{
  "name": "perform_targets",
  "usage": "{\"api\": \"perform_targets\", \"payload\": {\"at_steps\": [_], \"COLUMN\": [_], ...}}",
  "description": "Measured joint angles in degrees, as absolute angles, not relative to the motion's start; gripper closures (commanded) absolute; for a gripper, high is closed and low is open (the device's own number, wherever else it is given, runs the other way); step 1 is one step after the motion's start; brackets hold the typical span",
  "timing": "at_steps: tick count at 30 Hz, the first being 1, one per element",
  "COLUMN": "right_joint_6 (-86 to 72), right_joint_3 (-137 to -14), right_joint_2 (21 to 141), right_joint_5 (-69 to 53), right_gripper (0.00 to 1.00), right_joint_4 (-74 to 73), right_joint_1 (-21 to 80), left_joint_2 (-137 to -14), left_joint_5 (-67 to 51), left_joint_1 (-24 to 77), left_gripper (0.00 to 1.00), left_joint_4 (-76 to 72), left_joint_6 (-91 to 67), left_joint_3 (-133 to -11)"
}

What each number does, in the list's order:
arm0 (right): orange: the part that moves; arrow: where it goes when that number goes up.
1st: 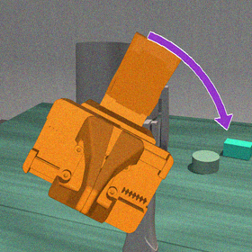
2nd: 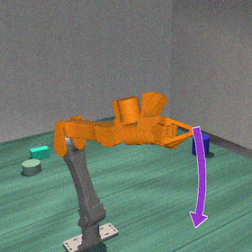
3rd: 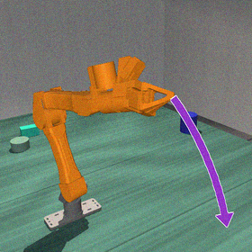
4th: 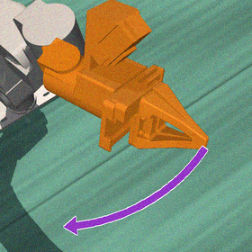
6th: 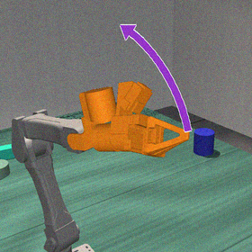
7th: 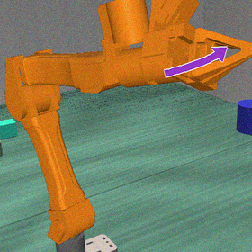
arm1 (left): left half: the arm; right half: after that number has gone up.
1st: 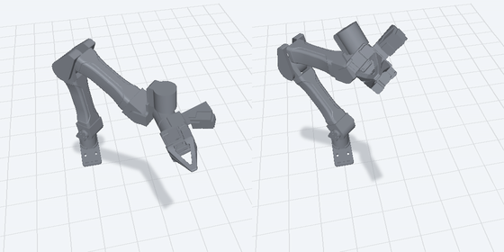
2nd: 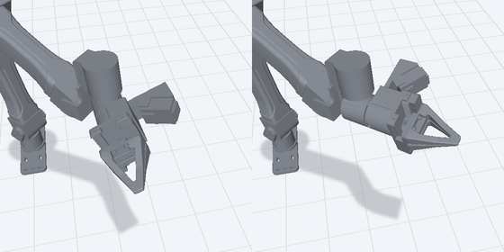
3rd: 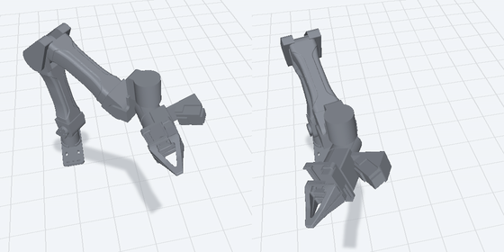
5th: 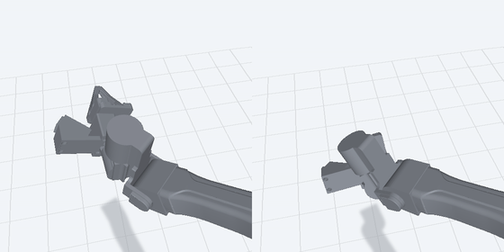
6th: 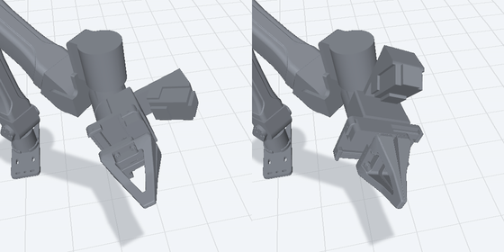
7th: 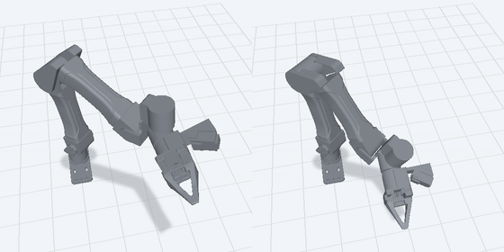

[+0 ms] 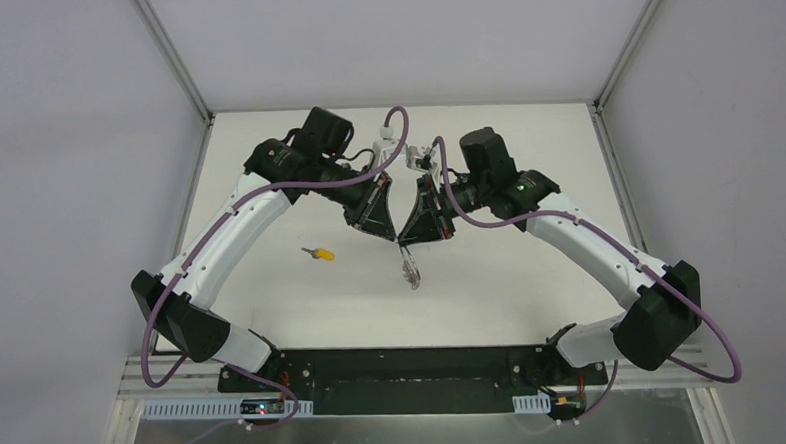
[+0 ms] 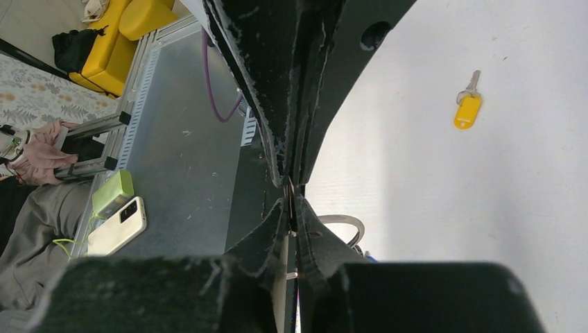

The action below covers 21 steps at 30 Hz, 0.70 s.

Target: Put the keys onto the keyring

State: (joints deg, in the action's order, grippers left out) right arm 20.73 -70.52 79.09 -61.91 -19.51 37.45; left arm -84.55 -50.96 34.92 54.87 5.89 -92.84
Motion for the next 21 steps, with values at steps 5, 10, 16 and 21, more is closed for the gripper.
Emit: {"api": "perform_targets", "payload": {"at_steps": [5, 10, 16, 21], "right_joint_6": [20.7, 20.6, 20.1, 16.3], "right_joint_3": [-70.8, -70.8, -70.8, -70.6], "right_joint_2": [79.3, 79.3, 79.3, 79.3], "right_joint_5": [-62.2, -62.2, -62.2, -62.8], "right_gripper": [1.0, 1.0, 1.0, 1.0], "right_joint_4": [-19.8, -19.7, -19.6, -17.6], "right_joint_1": [37.5, 37.6, 37.6, 36.8], "left_joint_2": [-84.4, -84.3, -83.9, -83.2], "left_joint_5": [-50.9, -50.9, -50.9, -50.9], "left_joint_1": [34.9, 34.9, 34.9, 34.6], "left_gripper": [1.0, 1.0, 1.0, 0.87], "left_joint_4": [54.7, 54.7, 54.2, 52.8], "left_joint_6": [5.7, 5.6, 5.6, 5.5], "left_joint_3": [-92.8, -92.8, -92.2, -92.0]}}
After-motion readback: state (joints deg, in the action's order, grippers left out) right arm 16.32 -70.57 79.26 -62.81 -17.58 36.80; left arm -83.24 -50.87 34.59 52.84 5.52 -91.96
